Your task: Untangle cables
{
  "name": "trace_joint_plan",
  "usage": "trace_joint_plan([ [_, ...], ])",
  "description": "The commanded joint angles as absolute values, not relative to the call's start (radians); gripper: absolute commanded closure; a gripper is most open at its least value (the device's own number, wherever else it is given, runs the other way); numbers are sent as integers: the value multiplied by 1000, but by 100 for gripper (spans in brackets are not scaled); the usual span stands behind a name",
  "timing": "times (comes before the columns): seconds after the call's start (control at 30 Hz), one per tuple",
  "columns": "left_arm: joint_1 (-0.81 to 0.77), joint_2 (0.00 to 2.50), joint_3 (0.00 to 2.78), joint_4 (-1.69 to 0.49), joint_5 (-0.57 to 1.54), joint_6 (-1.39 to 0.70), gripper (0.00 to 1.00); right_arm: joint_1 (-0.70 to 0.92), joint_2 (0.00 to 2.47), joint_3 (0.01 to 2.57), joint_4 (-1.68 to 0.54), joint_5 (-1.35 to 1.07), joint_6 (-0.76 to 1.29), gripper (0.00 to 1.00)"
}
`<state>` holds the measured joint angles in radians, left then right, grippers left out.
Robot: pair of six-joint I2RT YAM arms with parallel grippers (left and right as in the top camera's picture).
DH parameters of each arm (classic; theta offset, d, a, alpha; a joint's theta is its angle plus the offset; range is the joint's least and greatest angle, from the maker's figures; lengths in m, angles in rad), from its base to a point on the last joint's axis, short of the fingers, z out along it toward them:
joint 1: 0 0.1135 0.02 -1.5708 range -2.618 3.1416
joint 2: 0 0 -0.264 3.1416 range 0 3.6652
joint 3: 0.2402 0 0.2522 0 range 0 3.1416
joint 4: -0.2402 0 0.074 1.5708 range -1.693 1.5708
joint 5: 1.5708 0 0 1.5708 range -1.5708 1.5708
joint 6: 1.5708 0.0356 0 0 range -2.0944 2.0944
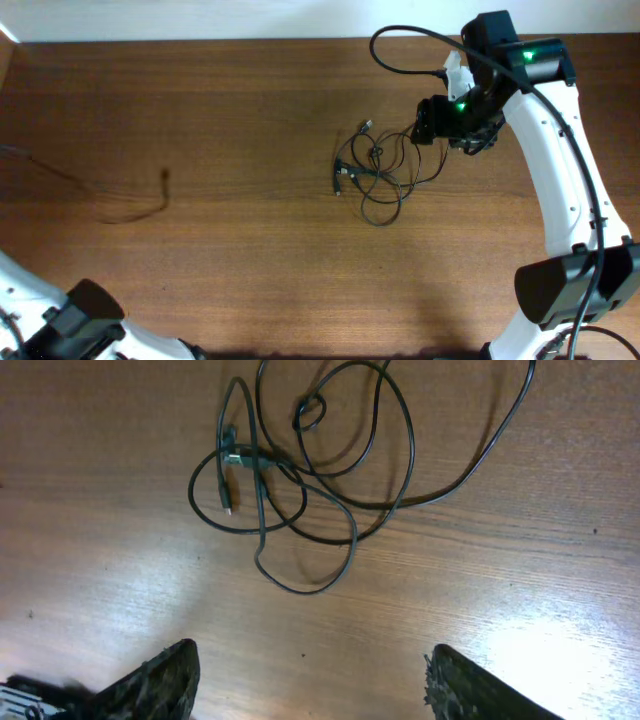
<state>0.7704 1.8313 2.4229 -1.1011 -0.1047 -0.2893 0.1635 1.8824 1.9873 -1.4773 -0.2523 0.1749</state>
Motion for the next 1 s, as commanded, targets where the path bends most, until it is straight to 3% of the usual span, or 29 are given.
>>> trace_joint_plan([
  [0.0, 834, 1798, 2453, -976, -42, -266, 100, 165, 1875, 1986, -1478, -258, 164, 26],
  [0.17, 834, 1747, 2525, -931, -132, -188, 100, 165, 1875, 1986, -1478, -258, 165, 26],
  [0.27, 834, 1755, 2506, -1107, -132, -201, 100, 165, 1875, 1986, -1478, -258, 164, 26],
  [0.33, 835, 1782, 2426, -1343, -159, -372, 100, 165, 1875, 1986, -1478, -258, 164, 26],
  [0.4, 834, 1802, 2253, -1415, -202, -480, 100, 165, 1875, 1986, -1478, -258, 163, 26],
  [0.53, 834, 1803, 1848, -1175, -197, -486, 100, 165, 1875, 1986, -1485, -258, 138, 25],
  [0.63, 836, 1805, 1552, -877, -188, -503, 100, 165, 1875, 1986, -1488, -258, 138, 26],
  [0.8, 871, 1818, 1441, -736, -158, -550, 88, 174, 1875, 1986, -1488, -258, 138, 26],
  [0.83, 877, 1819, 1441, -737, -158, -550, 80, 179, 1875, 1986, -1488, -258, 138, 25],
  [0.87, 886, 1819, 1441, -736, -157, -550, 50, 184, 1875, 1986, -1486, -258, 138, 25],
  [0.9, 891, 1819, 1441, -737, -155, -550, 1, 185, 1875, 1986, -1486, -258, 138, 25],
  [0.97, 891, 1818, 1442, -727, -123, -550, 1, 185, 1875, 1986, -1486, -258, 138, 25],
])
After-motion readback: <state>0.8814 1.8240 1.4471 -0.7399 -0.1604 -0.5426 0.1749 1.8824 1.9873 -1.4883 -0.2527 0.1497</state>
